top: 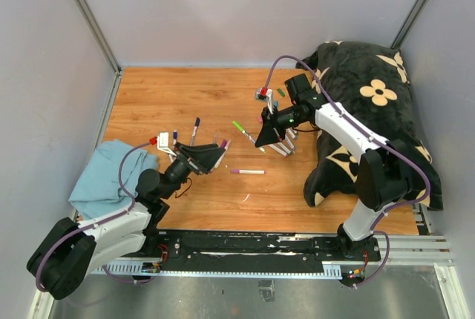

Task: Open the pen caps
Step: Open the pen cap from the pen, then place the pen at the center of the board, then place the pen cap at the center of the board.

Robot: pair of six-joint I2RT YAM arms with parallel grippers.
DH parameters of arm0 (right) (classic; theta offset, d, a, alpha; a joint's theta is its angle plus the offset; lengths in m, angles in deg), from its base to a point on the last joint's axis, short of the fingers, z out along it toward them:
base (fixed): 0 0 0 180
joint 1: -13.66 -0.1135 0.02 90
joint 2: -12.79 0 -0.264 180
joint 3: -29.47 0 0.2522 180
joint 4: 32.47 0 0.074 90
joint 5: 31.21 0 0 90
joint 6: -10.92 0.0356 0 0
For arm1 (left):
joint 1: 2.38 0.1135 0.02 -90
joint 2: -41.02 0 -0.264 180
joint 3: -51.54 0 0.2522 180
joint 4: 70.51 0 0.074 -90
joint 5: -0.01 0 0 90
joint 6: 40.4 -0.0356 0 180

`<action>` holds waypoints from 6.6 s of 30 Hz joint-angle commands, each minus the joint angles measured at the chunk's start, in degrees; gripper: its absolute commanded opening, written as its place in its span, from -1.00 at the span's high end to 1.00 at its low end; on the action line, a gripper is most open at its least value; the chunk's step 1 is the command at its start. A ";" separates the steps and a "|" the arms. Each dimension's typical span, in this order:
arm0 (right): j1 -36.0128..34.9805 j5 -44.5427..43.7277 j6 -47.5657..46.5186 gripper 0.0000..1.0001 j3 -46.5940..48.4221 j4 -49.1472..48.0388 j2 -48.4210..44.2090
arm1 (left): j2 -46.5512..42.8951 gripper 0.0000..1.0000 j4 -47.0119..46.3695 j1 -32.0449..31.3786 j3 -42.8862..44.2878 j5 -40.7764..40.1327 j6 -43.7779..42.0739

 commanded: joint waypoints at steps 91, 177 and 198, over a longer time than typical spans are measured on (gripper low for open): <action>-10.31 -4.17 3.56 0.99 -0.73 -0.66 1.11 | 15.33 0.81 27.30 -8.63 23.04 -14.39 4.71; -6.07 -43.75 -0.56 0.26 4.36 5.86 7.90 | 7.53 1.00 30.18 4.21 10.44 -10.17 6.67; -3.50 -39.62 -1.15 0.23 3.94 5.48 3.85 | 31.89 0.99 37.08 0.37 29.23 -10.52 1.37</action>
